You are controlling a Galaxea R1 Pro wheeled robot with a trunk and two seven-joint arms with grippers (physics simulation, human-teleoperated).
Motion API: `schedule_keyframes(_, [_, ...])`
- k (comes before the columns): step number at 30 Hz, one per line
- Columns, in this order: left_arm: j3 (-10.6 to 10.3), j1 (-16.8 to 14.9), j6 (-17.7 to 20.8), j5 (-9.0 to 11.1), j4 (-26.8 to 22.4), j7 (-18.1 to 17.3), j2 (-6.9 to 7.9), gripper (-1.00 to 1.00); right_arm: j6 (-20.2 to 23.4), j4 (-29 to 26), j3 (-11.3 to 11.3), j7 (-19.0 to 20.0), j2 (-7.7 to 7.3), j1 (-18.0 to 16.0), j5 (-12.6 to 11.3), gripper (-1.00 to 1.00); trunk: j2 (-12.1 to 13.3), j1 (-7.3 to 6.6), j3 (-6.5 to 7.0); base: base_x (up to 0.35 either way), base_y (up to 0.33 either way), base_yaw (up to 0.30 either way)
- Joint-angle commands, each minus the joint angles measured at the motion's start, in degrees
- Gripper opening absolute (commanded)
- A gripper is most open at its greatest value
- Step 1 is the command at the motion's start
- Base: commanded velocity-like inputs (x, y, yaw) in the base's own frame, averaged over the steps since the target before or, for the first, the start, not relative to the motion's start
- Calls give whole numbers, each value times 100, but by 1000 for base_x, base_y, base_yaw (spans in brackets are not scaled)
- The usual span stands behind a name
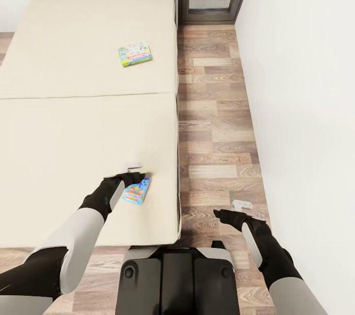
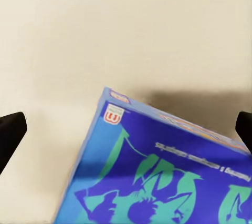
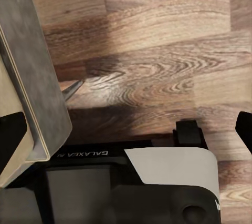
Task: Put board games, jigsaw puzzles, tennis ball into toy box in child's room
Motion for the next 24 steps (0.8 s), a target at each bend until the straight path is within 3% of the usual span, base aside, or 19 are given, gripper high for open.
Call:
schedule_keyframes(1, [43, -1, 37, -6, -10, -24, -7, 100, 32, -7, -23, 25, 5, -1, -10, 100, -9, 3, -6, -56, 0, 0])
schedule_keyframes(24, [43, -1, 37, -6, -12, -31, -6, 100, 32, -7, -23, 28, 2, -1, -10, 100, -9, 3, -6, -87, 0, 0])
